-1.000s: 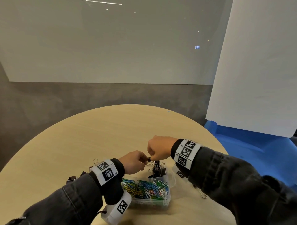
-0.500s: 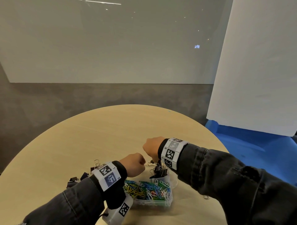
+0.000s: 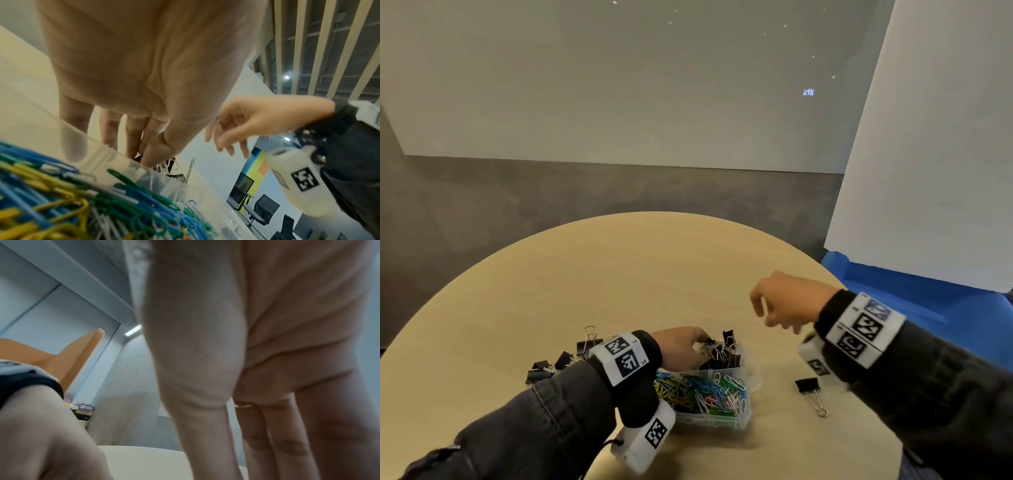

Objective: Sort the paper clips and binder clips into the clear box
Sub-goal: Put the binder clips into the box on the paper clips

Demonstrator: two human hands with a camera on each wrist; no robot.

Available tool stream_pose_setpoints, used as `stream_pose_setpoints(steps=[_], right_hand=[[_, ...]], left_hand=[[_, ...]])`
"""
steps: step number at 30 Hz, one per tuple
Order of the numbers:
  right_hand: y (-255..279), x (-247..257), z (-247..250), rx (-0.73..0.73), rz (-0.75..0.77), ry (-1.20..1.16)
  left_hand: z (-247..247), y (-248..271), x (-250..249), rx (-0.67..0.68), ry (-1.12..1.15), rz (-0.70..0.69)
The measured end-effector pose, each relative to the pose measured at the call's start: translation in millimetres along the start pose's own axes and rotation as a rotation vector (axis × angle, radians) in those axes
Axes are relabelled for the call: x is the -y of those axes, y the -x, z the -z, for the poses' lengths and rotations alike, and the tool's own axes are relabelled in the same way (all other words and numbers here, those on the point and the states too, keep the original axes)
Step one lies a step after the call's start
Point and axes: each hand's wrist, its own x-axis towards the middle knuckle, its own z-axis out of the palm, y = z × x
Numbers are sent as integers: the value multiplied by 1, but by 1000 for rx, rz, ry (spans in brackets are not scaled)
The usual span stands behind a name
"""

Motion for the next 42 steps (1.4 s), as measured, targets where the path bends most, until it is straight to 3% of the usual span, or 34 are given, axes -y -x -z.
stream_pose_setpoints(steps=[6,11,20,34,42], right_hand=[[27,-44,-45,264,-185,-40],[29,-44,-74,240,-141,-127],[18,-45,-70,198,-84,-92],[2,-28,-29,-114,62,-236],[-10,1,-25,-232,246,-312]], left_hand=[[0,-4,3,5,4,-12],[-1,-6,-4,32,-74,-36],[5,-5,4,-46,-52,34],[4,-5,2,36,32,-81],[7,-6,5,4,-75,-16]])
